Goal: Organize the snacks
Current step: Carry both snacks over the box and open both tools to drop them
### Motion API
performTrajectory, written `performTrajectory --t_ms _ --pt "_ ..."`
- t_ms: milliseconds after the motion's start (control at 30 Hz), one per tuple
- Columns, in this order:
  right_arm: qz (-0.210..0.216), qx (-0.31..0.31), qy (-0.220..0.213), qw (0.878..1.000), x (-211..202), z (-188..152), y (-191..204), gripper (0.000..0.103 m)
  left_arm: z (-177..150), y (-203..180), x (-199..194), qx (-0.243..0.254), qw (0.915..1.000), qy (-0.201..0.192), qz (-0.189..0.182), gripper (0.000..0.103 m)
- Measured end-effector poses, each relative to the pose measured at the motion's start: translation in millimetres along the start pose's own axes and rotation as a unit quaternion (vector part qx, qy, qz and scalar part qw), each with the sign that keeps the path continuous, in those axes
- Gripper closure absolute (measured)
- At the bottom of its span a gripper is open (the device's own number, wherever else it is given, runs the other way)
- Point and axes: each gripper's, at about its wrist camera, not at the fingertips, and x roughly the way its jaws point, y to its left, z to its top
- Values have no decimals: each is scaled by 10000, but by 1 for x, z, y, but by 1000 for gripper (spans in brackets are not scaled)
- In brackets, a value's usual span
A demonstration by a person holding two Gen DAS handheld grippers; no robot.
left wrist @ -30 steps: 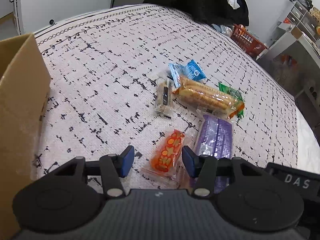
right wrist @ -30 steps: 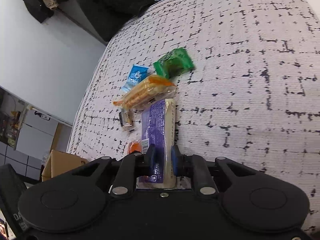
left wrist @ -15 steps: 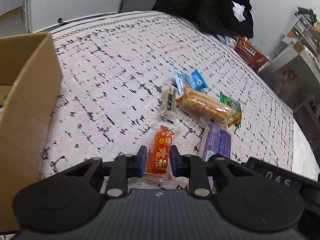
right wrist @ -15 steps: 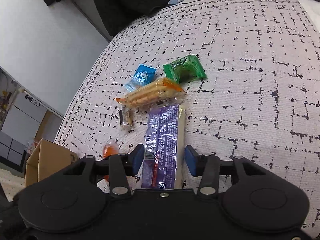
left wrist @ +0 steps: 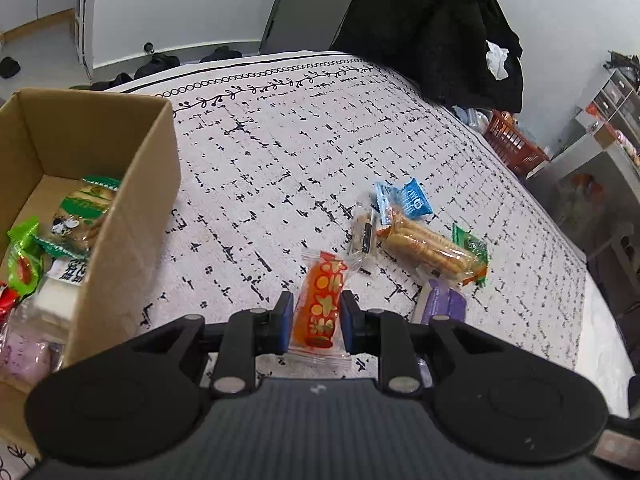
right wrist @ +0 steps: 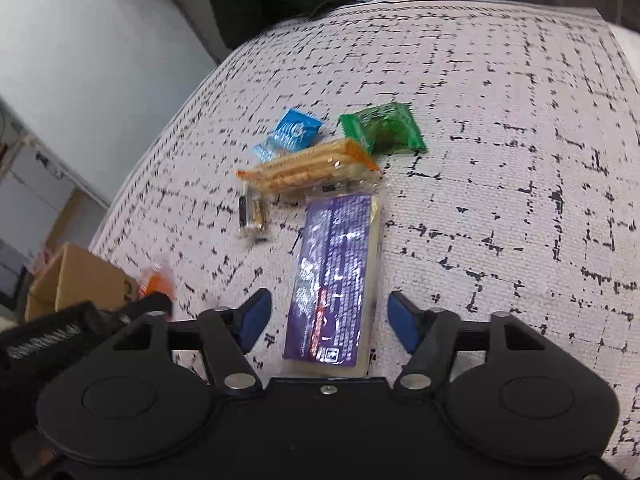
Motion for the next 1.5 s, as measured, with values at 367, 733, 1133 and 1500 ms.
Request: performTrajectory --t_ms 367,733,1133,1500 --pt "-201 -238 69 9995 -11 -4 10 68 5 9 -36 11 9998 -135 -121 79" --pt "87 -261 -153 9995 -53 -8 31 70 11 34 -80 -189 9986 -457 -194 80" --pt "174 -365 -419 9983 -84 -18 63 70 10 54 -108 -483 9959 -667 -366 79" --pt "400 -572 -593 9958 -94 -19 104 70 16 80 -112 -848 9929 -740 -380 80"
